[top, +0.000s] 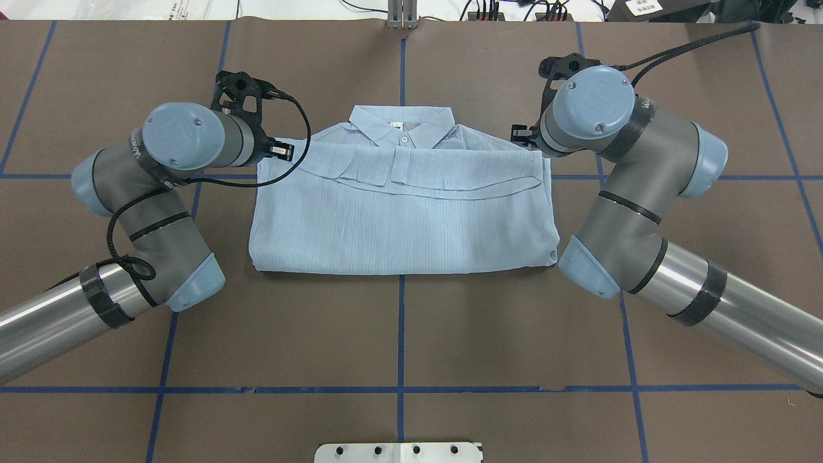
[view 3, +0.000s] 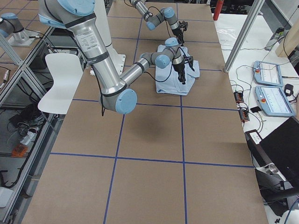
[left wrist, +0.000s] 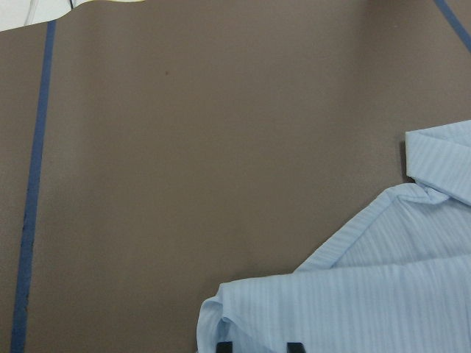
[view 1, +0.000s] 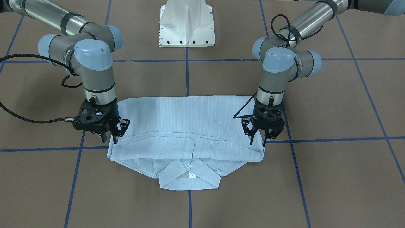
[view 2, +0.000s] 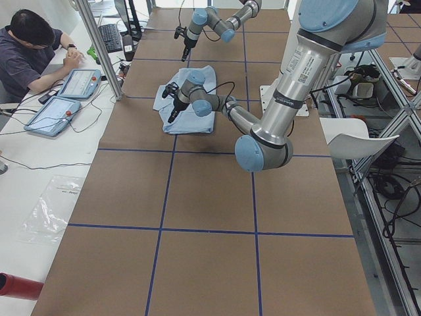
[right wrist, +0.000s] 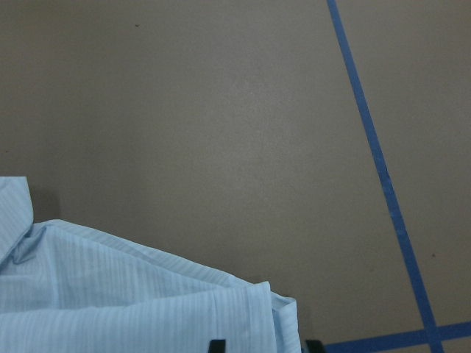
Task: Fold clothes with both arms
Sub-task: 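Release the hem and raise both grippers off the folded shirt, then grasp the folded shirt's side edge with the left gripper and drag it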
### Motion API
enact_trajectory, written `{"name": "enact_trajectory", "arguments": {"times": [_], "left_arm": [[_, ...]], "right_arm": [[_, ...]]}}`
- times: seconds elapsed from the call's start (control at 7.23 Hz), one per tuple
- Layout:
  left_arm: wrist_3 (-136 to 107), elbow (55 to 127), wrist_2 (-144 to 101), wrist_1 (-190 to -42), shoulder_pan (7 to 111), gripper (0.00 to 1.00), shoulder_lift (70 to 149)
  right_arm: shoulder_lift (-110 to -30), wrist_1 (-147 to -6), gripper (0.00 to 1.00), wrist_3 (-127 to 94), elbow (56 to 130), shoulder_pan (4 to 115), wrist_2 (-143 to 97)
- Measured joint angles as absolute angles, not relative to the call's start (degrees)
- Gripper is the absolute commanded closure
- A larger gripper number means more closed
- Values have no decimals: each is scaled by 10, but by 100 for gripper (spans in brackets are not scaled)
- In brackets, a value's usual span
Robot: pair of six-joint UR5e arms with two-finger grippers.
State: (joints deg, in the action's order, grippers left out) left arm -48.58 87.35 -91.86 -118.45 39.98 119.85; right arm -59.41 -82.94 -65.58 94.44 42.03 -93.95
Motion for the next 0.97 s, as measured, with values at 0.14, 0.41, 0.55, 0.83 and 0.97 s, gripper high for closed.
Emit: {"name": "enact_trajectory", "arguments": {"times": [0.14,0.41,0.55,0.83,0.97], "left_arm": [[-481,893,-930,-1190,400,0,1184],[-511,947,-950,-1195,384,0,1138],[-533,977,-950,-1195,359,0,1110],[-580,1003,-933,-1197,310,0,1081],[-591,1004,-929,-1198,297,10,1078]], "right_arm": [[-602,-829,0,-643,952,425,-942],[-613,-829,0,-635,960,428,-944],[-615,-829,0,-635,962,427,-944],[-615,-829,0,-634,962,427,-943],[-615,-829,0,-635,962,427,-942]]}}
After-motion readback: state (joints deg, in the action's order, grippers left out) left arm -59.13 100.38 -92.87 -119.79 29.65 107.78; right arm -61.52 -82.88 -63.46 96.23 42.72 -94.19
